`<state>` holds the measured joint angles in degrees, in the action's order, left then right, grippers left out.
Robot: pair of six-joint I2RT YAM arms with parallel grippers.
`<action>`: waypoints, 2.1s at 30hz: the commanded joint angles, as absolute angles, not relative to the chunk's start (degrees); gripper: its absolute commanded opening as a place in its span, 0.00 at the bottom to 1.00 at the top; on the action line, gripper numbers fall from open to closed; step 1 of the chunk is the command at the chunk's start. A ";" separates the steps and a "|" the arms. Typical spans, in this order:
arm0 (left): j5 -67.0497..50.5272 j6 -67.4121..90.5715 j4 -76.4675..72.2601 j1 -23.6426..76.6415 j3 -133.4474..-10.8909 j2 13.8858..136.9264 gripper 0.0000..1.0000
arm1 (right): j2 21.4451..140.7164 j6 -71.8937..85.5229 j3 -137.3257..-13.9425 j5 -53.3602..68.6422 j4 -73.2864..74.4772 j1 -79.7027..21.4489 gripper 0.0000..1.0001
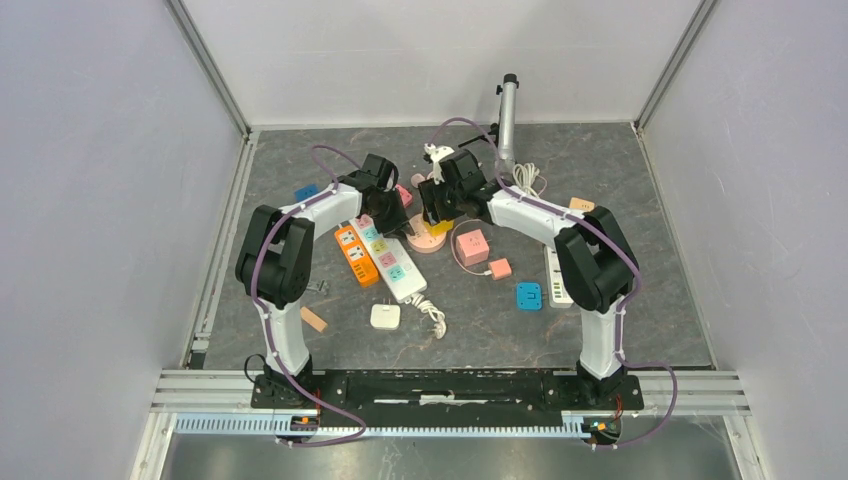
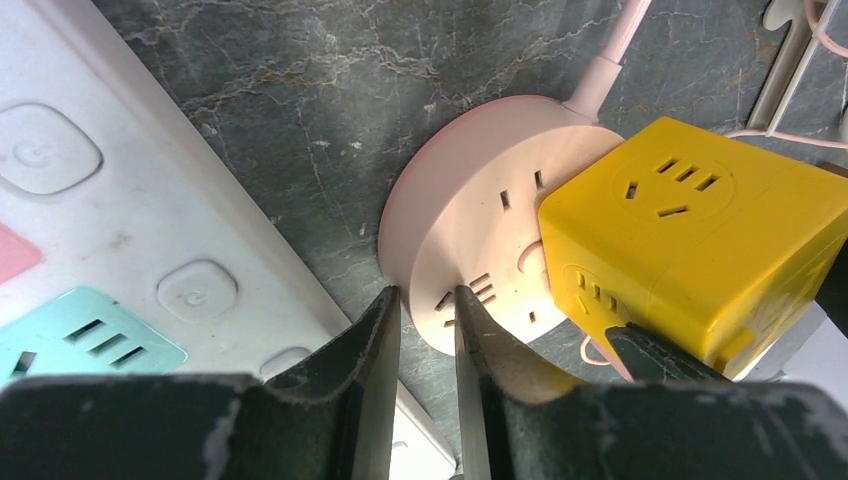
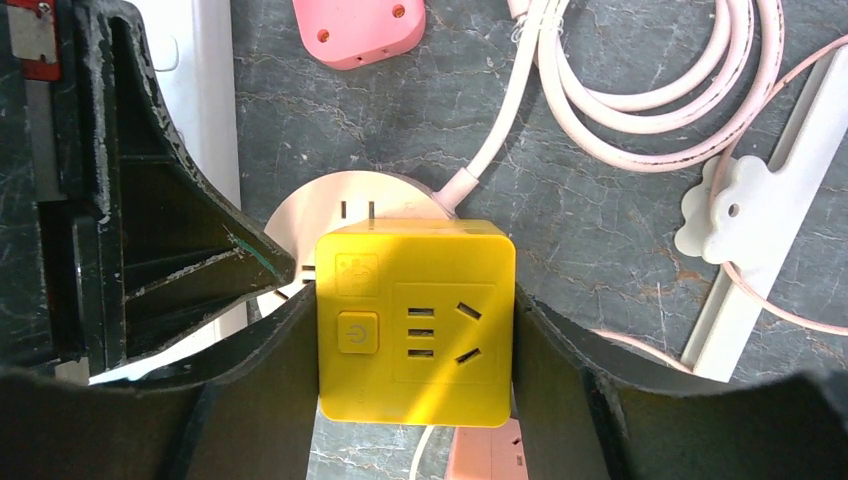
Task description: Pull the plug off the socket
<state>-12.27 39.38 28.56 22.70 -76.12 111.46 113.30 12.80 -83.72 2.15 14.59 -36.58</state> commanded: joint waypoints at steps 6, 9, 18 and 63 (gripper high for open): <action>-7.46 36.03 33.51 23.20 -74.36 115.42 0.30 | 109.37 7.80 -88.92 0.35 13.98 -41.62 0.00; -7.66 35.95 33.64 23.13 -74.36 115.49 0.30 | 108.69 9.66 -88.94 1.97 13.48 -39.94 0.00; -7.79 36.11 33.65 23.17 -74.45 116.01 0.27 | 109.04 14.41 -87.67 7.07 11.18 -40.20 0.00; -4.57 34.68 35.94 23.88 -75.50 117.87 0.06 | 107.99 21.67 -84.59 22.29 5.48 -38.03 0.00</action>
<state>-12.16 38.30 32.71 22.98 -77.95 111.98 112.88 11.09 -84.44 4.64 16.45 -36.60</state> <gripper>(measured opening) 0.161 0.657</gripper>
